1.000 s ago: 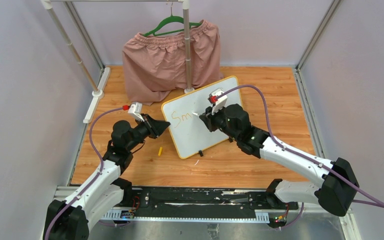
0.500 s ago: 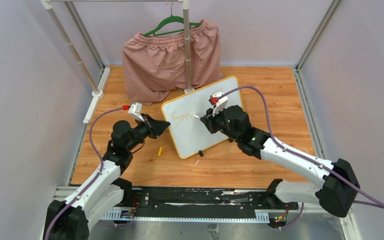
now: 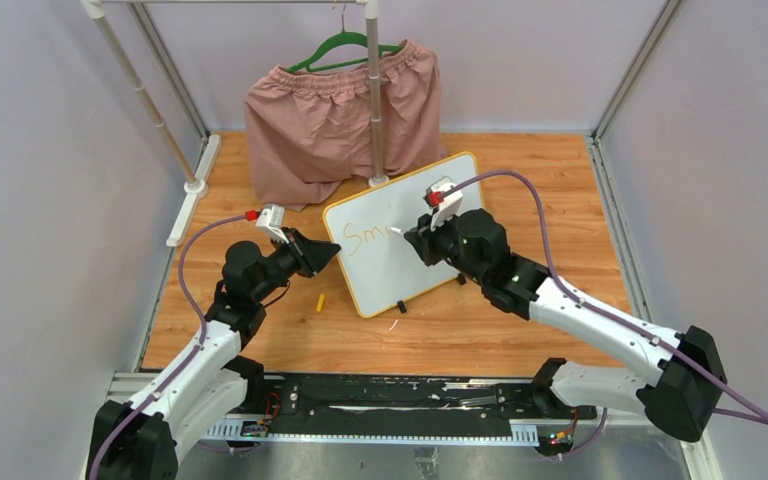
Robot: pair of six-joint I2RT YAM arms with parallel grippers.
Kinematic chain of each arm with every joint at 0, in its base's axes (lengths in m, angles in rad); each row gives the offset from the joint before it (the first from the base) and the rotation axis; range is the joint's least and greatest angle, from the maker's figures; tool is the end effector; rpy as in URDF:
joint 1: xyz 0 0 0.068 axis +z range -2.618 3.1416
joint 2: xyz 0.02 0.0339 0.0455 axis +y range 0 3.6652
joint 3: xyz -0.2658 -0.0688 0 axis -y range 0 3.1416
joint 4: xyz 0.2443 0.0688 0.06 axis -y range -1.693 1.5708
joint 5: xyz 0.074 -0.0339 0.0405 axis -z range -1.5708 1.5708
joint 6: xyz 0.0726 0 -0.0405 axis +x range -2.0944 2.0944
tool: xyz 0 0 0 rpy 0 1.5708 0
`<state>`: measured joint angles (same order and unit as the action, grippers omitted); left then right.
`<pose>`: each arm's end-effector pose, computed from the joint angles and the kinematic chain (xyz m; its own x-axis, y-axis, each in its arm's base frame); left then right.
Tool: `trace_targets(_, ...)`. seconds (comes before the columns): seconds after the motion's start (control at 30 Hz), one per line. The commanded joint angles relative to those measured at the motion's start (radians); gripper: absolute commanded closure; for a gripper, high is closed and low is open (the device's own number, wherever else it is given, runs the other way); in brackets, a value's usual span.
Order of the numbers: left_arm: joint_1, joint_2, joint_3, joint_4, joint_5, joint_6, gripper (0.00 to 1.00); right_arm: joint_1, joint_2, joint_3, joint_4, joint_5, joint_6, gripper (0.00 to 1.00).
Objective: Write a sentence on the whiteboard
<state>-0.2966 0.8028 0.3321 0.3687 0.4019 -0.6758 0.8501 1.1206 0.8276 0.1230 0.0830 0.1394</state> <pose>0.2025 -0.0916 0.2330 -0.4770 -0.4562 -0.7512 0.4393 0.6166 -0.6533 0.2024 0.2213 0.3149 -0.2071 -0.0260 -0.9780 -0.6726 0.7297 0.1231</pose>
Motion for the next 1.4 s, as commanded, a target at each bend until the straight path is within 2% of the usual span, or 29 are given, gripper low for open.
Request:
trace_targets(0.0, 0.002, -0.013, -0.008, 0.013, 0.017, 0.006, 1.0, -0.015, -0.021, 0.093, -0.007, 0.029, -0.018, 1.0)
trace_targets(0.63, 0.002, -0.012, -0.008, 0.013, 0.017, 0.008, 1.0, -0.077, 0.089, 0.178, 0.018, -0.015, -0.027, 1.0)
trace_targets(1.37, 0.002, -0.01, -0.003, 0.015, 0.019, 0.007, 1.0, -0.079, 0.028, 0.022, 0.001, -0.027, 0.03, 1.0)
